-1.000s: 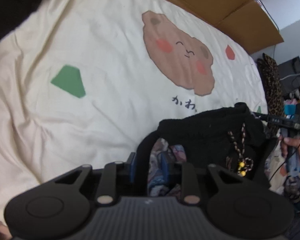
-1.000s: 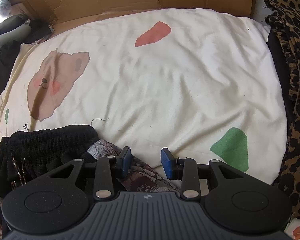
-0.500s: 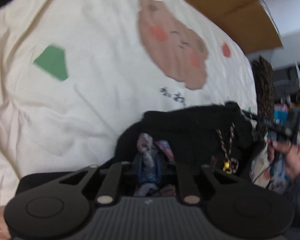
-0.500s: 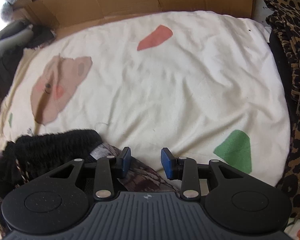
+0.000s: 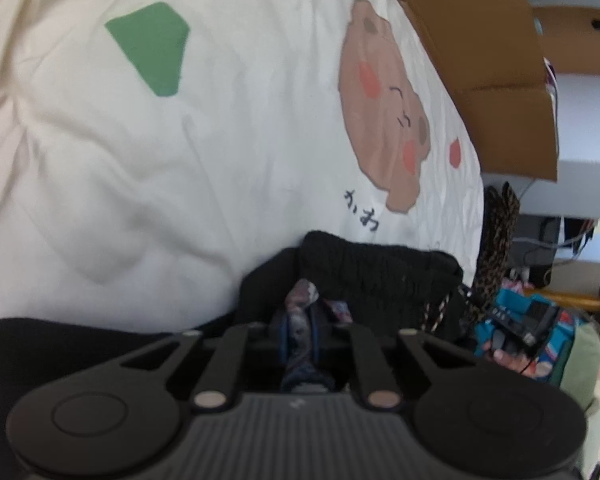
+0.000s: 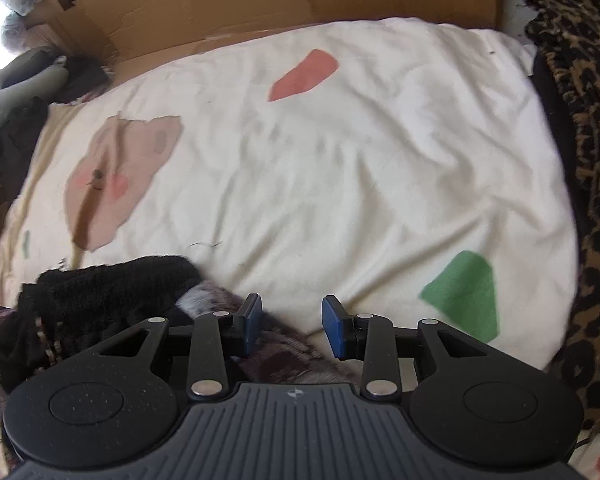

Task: Fold clothes

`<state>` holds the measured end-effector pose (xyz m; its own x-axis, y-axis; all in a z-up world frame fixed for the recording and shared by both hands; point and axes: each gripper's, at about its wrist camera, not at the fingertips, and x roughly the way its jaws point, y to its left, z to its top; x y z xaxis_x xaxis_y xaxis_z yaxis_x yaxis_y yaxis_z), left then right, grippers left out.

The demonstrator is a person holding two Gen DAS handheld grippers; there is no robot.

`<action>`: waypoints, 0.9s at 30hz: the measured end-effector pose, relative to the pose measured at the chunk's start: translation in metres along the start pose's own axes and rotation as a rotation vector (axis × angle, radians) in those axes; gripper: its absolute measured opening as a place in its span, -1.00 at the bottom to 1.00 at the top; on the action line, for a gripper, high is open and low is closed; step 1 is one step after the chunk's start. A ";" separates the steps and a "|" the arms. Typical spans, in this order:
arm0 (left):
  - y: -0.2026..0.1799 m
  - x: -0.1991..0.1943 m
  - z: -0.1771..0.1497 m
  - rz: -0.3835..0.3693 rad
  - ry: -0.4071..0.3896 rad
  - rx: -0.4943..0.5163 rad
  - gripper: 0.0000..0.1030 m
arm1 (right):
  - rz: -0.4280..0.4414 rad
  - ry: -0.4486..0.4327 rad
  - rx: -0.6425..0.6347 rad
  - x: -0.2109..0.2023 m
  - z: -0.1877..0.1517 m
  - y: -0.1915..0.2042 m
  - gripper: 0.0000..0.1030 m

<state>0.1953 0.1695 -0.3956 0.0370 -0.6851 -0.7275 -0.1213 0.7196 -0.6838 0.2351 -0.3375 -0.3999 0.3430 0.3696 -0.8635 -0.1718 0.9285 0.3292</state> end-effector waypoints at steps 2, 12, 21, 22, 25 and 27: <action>-0.006 -0.008 -0.001 0.025 -0.032 0.028 -0.92 | 0.030 0.001 -0.009 -0.001 -0.001 0.004 -0.22; -0.020 -0.019 -0.007 0.058 -0.035 0.087 -0.92 | 0.017 0.016 -0.162 -0.008 -0.018 0.033 -0.21; -0.019 -0.016 -0.010 0.073 -0.032 0.091 -0.92 | -0.002 -0.004 -0.189 -0.015 -0.012 0.028 -0.21; -0.019 -0.016 -0.009 0.075 -0.032 0.089 -0.92 | -0.017 -0.015 -0.177 -0.015 -0.010 0.025 -0.21; -0.019 -0.015 -0.009 0.081 -0.032 0.088 -0.92 | -0.064 -0.048 -0.141 -0.014 -0.003 0.015 -0.21; -0.020 -0.014 -0.010 0.086 -0.032 0.090 -0.92 | -0.083 -0.060 -0.161 -0.009 -0.004 0.016 -0.21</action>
<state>0.1876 0.1638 -0.3711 0.0622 -0.6178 -0.7839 -0.0357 0.7835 -0.6203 0.2254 -0.3264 -0.3880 0.4160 0.2976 -0.8593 -0.2843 0.9401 0.1880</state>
